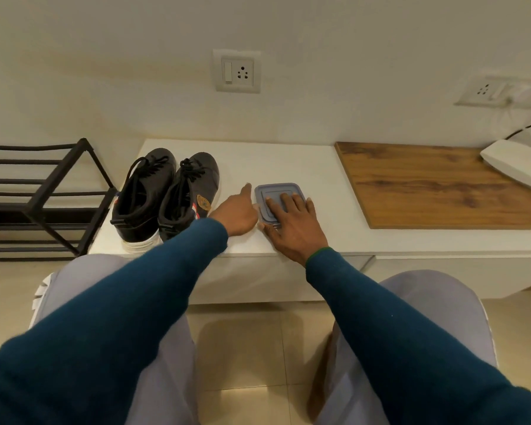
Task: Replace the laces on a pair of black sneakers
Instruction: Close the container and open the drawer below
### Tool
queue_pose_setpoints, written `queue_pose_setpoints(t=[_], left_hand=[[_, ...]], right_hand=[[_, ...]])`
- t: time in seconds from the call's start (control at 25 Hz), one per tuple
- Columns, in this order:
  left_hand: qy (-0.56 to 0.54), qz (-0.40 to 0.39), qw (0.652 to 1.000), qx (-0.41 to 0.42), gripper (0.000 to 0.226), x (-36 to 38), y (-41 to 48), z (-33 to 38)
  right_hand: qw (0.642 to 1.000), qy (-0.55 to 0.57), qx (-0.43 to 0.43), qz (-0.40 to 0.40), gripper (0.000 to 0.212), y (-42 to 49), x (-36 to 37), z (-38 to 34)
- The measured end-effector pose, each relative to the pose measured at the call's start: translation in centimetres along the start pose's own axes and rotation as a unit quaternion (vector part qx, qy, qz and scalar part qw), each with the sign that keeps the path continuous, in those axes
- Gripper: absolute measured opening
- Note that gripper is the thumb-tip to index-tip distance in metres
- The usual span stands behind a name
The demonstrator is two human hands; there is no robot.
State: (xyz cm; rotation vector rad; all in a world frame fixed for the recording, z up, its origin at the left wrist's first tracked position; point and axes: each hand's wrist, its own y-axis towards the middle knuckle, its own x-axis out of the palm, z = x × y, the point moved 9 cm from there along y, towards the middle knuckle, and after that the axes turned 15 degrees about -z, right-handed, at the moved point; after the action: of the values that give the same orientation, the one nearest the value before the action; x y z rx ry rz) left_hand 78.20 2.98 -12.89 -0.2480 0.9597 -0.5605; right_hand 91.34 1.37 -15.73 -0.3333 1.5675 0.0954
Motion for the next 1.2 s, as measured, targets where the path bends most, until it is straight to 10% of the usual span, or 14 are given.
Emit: queue_pose_setpoints(t=[0.28,0.72,0.88,1.04,1.12,1.2], left_hand=[[0.267,-0.072,0.960,-0.045,0.063,3.2,-0.2,-1.3],[0.320,-0.090,0.942,-0.044,0.081,2.9,0.2,-0.6],[0.327,-0.108,0.939,-0.022,0.097,3.2,-0.2,-1.9],[0.310,-0.109,0.944,-0.010,0.099,3.7,-0.6,-3.0],[0.292,-0.098,0.951,-0.006,0.097,4.0,-0.8,-3.3],[0.276,-0.087,0.957,-0.005,0.094,4.3,-0.7,-3.4]], right_hand=[[0.995,0.040,0.087,0.010,0.065,5.7,-1.2,7.6],[0.993,0.023,0.105,0.050,0.066,5.8,-1.9,7.2],[0.948,0.212,0.057,0.230,0.039,-2.8,-3.9,3.6],[0.957,0.277,-0.084,-0.022,0.051,-8.5,8.3,-6.6],[0.849,0.503,0.075,-0.146,0.049,-9.3,17.2,-5.4],[0.568,0.755,0.295,-0.144,0.058,-10.5,24.7,-2.8]])
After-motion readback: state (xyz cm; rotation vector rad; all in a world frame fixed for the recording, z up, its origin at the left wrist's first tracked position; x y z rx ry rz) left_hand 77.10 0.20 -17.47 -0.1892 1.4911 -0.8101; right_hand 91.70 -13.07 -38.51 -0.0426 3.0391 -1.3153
